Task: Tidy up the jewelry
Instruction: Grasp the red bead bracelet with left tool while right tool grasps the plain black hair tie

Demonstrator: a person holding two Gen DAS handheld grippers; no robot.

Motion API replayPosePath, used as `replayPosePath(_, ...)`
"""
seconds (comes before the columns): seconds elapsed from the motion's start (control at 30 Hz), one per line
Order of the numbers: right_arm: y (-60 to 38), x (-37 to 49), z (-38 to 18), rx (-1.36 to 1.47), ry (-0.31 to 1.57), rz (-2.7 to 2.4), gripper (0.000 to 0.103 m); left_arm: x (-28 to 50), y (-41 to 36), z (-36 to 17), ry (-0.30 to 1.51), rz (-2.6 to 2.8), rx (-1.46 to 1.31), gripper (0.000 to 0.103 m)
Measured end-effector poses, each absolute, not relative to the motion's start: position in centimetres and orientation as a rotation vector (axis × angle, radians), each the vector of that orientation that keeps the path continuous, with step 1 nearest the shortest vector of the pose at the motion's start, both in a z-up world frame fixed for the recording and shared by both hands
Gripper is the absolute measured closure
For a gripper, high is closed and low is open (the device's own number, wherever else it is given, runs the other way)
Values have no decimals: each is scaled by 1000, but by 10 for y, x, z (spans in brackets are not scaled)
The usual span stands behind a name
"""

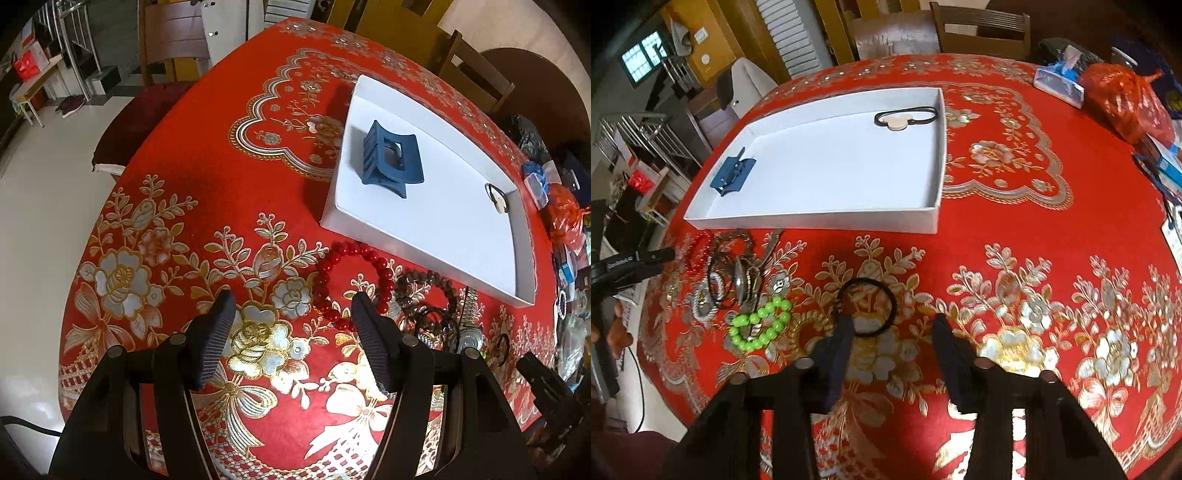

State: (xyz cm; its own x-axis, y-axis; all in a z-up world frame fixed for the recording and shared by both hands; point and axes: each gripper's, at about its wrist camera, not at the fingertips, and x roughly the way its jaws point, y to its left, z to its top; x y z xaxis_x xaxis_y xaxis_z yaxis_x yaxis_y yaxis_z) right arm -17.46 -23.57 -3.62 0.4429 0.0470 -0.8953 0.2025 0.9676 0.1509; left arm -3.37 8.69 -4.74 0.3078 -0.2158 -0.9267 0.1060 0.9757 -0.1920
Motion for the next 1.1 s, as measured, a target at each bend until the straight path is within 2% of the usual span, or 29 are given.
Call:
replayPosePath(0.17, -225, -158, -46, 153, 1154, -90, 75, -32, 85, -47, 1241, -206, -92, 38)
replayPosePath(0.23, -221, -154, -50, 106, 1176, -98, 83, -31, 83, -47, 1240, -203, -78, 38)
replayPosePath(0.3, -219, -151, -54, 68, 1197, -114, 86, -30, 82, -48, 1238, -197, -63, 38)
replayPosePath(0.67, -227, -149, -57, 75, 1183, -74, 87, -21, 54, -63, 1262, -181, 75, 38)
replayPosePath(0.77, -229, -152, -57, 66, 1167, -78, 97, -21, 43, -69, 1272, -182, 132, 39)
replayPosePath(0.83, -234, -152, -57, 97, 1167, -70, 100, -21, 39, -70, 1258, -186, 145, 49)
replayPosePath(0.9, -238, -152, -56, 122, 1173, -66, 100, -23, 37, -67, 1221, -207, 143, 87)
replayPosePath(0.93, -241, -153, -54, 138, 1170, -64, 100, -22, 35, -66, 1219, -222, 144, 95)
replayPosePath(1.1, -245, -156, -37, 168, 1137, -65, 100, -19, 40, -62, 1250, -276, 89, 95)
